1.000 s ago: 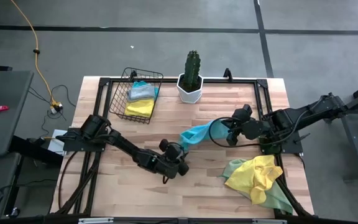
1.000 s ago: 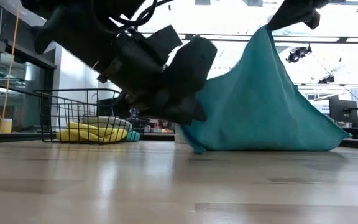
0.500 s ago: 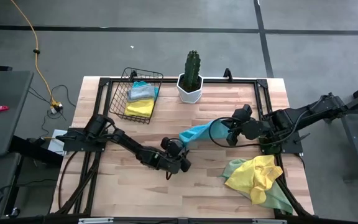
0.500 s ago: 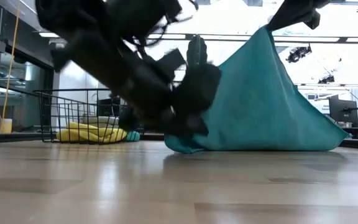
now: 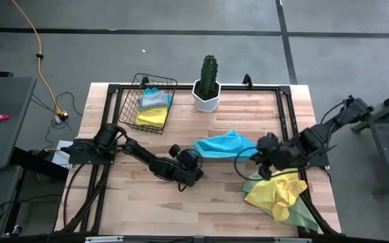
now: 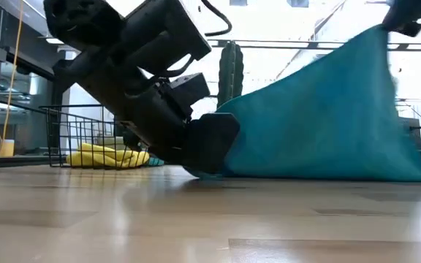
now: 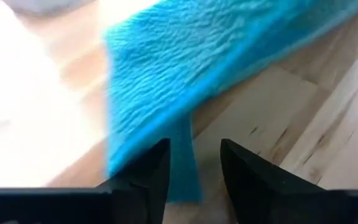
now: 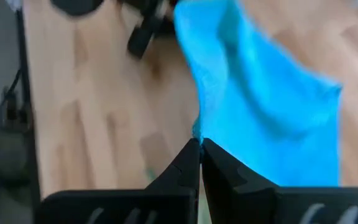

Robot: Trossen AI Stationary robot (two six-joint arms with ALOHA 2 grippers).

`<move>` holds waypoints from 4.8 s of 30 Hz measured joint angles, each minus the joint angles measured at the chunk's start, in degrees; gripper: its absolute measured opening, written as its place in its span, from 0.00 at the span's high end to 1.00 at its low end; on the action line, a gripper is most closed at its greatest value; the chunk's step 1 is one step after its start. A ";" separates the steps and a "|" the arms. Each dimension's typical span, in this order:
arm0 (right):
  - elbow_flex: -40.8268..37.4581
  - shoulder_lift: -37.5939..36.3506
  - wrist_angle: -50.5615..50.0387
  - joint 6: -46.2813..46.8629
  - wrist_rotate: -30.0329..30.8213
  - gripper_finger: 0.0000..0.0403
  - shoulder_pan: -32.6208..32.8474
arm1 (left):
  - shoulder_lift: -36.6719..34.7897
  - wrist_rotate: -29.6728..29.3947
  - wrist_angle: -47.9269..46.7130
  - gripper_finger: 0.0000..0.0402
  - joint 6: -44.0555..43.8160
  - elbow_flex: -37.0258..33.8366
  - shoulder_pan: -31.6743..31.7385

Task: Fold microfiber towels
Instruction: Fold the blue microfiber towel on the table

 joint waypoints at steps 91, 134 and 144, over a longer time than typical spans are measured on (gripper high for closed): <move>-0.07 11.65 4.71 0.44 6.47 1.00 1.27 | -15.01 32.31 -58.77 0.99 7.86 0.06 -9.26; -0.02 22.14 3.41 12.25 -27.52 1.00 2.42 | -17.17 38.84 -37.04 0.92 13.06 0.12 -11.60; -0.02 22.14 3.14 14.80 -28.08 1.00 2.59 | -17.44 42.91 -38.54 0.72 15.72 0.13 -11.60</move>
